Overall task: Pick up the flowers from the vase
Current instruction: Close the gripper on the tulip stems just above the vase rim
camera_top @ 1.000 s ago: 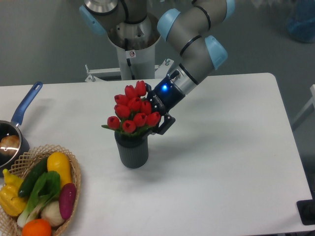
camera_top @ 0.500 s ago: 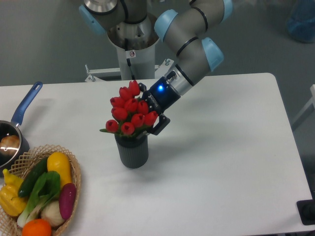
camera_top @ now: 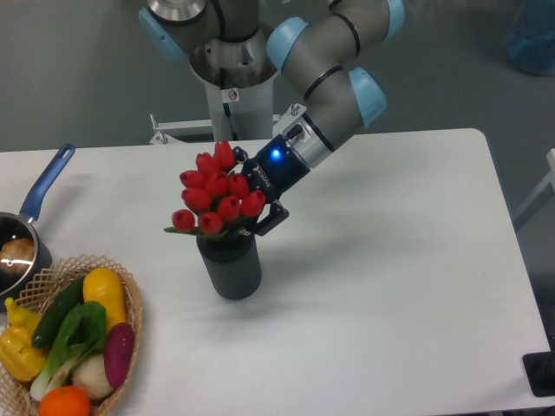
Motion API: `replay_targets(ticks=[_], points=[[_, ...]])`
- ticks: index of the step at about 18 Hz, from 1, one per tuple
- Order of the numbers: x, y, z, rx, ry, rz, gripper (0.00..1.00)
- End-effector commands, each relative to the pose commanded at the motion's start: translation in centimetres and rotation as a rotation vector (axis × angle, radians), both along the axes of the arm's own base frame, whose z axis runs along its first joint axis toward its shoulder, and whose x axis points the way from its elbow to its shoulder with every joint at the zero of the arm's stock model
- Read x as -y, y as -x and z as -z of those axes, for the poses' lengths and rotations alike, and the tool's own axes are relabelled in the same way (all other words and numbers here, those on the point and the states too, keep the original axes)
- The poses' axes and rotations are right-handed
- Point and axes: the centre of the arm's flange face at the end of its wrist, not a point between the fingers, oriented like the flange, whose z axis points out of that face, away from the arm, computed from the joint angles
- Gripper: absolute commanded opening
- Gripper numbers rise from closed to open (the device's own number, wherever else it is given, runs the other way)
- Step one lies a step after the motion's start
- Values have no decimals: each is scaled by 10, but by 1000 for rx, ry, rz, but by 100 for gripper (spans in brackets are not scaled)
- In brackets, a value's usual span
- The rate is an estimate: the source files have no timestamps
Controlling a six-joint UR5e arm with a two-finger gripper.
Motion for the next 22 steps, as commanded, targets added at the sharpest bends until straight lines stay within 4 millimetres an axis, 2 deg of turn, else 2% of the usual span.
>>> replay_targets(ticks=[3, 10, 15, 17, 20, 22], points=[[1, 2, 0, 1, -3, -4, 71], [-2, 9, -7, 30, -63, -30, 72], [0, 10, -3, 41, -65, -36, 71], [1, 8, 0, 44, -61, -35, 67], [1, 8, 0, 45, -63, -35, 55], [1, 9, -1, 46, -65, -38, 55]])
